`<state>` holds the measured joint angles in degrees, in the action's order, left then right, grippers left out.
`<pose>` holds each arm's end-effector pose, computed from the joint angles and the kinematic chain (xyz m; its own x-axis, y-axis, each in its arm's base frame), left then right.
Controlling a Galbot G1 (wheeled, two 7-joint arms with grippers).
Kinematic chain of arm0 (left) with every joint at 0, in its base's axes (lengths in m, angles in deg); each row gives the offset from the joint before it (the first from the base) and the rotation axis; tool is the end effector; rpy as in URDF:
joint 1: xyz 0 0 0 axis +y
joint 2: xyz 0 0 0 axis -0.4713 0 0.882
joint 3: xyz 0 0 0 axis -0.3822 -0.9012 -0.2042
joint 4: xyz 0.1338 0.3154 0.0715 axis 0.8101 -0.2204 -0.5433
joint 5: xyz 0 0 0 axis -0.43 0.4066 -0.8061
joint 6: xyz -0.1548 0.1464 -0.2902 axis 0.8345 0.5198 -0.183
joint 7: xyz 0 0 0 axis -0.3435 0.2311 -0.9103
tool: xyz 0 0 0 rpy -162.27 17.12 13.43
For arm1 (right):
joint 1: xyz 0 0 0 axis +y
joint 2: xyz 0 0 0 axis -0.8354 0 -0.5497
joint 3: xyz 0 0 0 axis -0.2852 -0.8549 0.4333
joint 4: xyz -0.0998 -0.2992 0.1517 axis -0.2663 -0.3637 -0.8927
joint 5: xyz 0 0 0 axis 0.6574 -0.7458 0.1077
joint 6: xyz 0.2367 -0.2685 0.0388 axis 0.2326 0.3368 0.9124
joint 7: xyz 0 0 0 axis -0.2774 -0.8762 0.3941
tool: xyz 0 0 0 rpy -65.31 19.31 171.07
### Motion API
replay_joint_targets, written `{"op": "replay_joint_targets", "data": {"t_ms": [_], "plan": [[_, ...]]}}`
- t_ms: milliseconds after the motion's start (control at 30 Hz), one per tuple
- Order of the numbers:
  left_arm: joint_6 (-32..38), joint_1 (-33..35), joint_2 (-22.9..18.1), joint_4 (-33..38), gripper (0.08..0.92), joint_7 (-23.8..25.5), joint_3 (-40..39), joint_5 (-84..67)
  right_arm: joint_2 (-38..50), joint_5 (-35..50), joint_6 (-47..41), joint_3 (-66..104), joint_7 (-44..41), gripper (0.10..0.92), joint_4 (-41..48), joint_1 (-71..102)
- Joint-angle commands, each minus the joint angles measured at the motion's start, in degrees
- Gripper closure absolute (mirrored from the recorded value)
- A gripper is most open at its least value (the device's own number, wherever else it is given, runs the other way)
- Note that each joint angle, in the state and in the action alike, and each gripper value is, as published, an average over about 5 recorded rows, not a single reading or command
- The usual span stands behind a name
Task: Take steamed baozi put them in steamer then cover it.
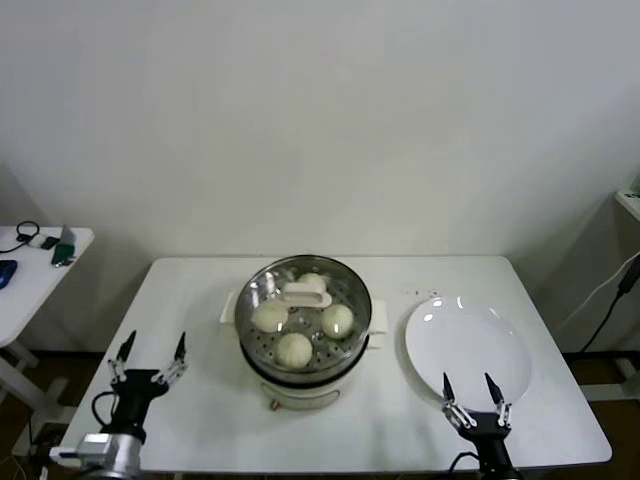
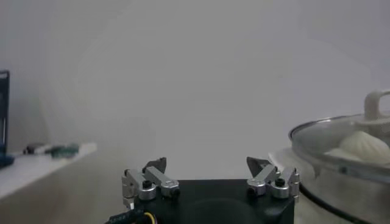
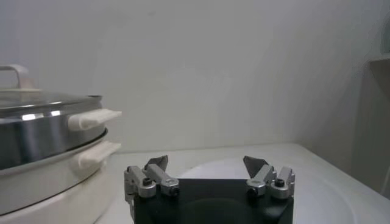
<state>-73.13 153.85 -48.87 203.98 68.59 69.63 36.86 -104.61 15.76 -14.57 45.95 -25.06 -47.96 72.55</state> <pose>0.1594 0.1062 -0.3232 -0.9959 -0.0676 0.0609 -0.0599 0.9909 0.1207 0.1216 -0.0708 -0.3921 -0.9953 -0.0157 0.0953 -0.0094 0.9978 0.0657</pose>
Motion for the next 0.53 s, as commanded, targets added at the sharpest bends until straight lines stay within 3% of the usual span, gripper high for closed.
{"op": "replay_joint_targets", "data": {"t_ms": [33,533], "plan": [[6.1,1.8,-0.8,-5.9,0.177,0.2,-0.7,-6.8,0.2,-0.4,-0.2,0.1,0.1,0.203,-0.3,0.6],[7.3,2.6,-1.2,-5.5,0.177,1.6,-1.1,-6.8,0.1,-0.1,0.3,0.0,-0.2,0.203,-0.5,0.9]]}}
